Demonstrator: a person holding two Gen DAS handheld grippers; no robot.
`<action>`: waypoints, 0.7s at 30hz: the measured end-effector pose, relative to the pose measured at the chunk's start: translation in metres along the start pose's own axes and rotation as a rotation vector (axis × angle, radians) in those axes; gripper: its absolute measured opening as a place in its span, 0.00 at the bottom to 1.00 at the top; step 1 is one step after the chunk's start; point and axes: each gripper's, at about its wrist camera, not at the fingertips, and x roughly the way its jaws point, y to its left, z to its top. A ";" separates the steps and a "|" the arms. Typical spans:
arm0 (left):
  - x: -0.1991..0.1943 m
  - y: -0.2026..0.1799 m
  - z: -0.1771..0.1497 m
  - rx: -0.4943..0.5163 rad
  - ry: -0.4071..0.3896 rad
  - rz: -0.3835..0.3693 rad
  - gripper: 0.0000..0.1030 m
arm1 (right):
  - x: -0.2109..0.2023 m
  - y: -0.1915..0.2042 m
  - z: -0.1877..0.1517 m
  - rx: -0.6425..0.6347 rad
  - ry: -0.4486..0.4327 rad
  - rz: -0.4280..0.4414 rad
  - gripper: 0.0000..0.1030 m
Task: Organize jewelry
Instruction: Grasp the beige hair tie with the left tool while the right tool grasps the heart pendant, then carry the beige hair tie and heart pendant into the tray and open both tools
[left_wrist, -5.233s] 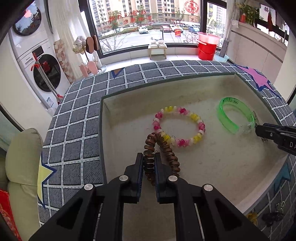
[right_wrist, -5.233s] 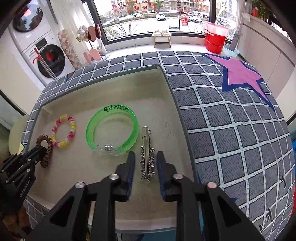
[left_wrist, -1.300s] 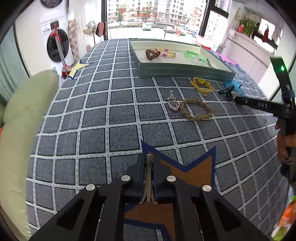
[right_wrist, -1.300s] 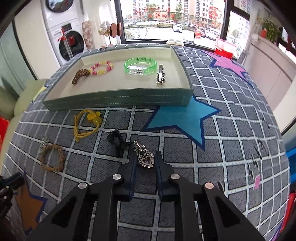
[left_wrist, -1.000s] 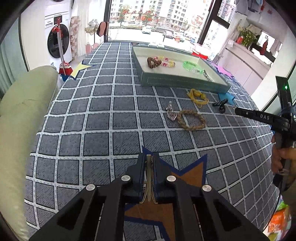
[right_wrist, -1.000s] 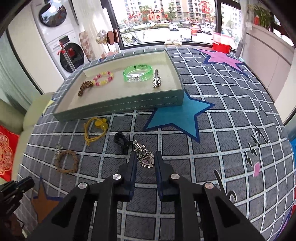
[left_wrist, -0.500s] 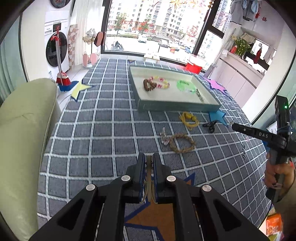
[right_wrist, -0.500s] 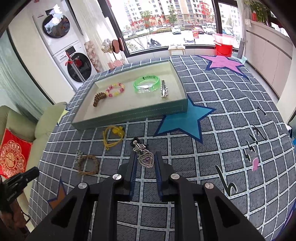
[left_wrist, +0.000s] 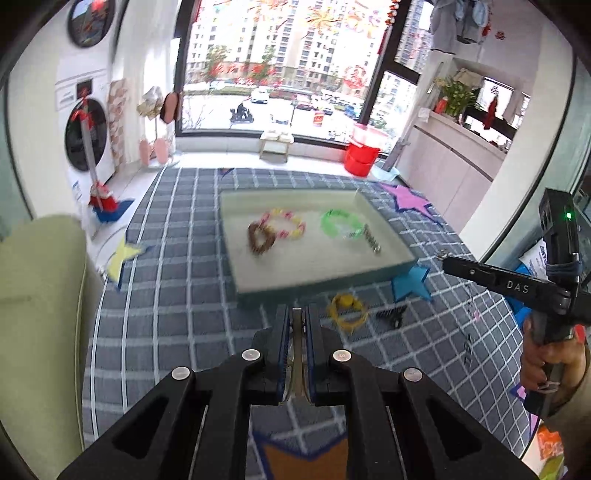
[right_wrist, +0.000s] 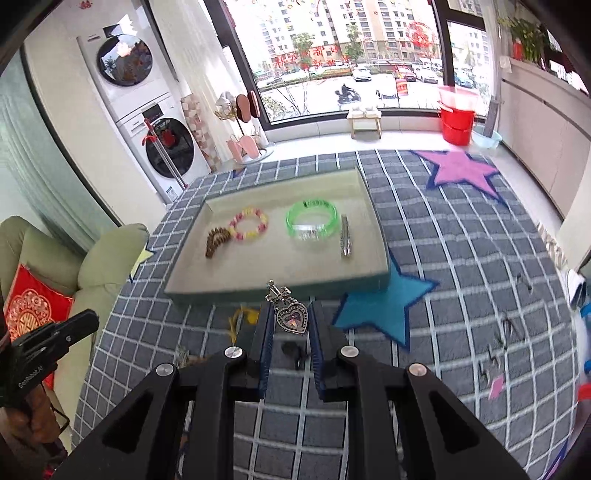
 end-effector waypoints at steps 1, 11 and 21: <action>0.003 -0.003 0.008 0.012 -0.005 -0.006 0.22 | 0.001 0.001 0.007 -0.003 -0.003 0.000 0.20; 0.048 -0.017 0.064 0.060 -0.020 -0.008 0.22 | 0.038 0.004 0.056 -0.016 0.019 0.009 0.20; 0.112 -0.014 0.087 0.055 0.034 -0.007 0.22 | 0.090 -0.011 0.072 0.013 0.086 -0.004 0.20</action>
